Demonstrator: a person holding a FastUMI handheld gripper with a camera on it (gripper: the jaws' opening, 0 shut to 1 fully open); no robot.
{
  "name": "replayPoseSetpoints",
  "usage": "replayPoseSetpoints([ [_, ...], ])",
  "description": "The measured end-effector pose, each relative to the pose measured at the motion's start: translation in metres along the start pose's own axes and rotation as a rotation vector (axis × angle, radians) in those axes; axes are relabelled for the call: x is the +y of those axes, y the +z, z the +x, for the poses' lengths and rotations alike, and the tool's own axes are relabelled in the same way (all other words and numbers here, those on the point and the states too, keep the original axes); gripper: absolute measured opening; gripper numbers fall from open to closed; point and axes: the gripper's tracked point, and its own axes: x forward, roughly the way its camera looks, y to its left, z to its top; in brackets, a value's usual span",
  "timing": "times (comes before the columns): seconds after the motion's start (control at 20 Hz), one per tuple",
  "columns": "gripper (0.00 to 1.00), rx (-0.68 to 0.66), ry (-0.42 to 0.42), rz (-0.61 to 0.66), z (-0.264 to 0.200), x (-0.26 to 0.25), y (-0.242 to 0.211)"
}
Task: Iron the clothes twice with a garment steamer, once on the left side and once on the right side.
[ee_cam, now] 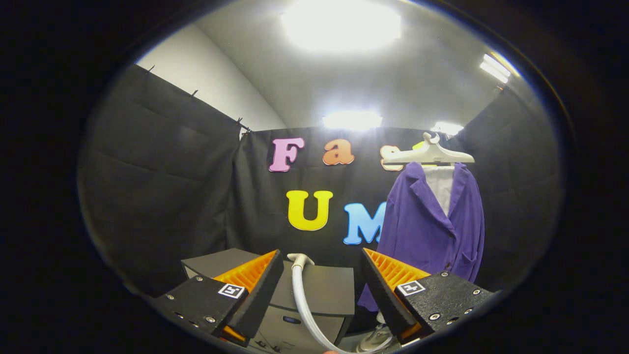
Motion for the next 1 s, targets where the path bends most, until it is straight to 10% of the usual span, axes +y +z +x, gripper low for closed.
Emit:
replayPoseSetpoints([
  [0.5,0.96,0.134,0.149,0.060,0.145,0.005,0.032],
  [1.0,0.96,0.586,0.323,0.166,0.272,0.038,-0.061],
])
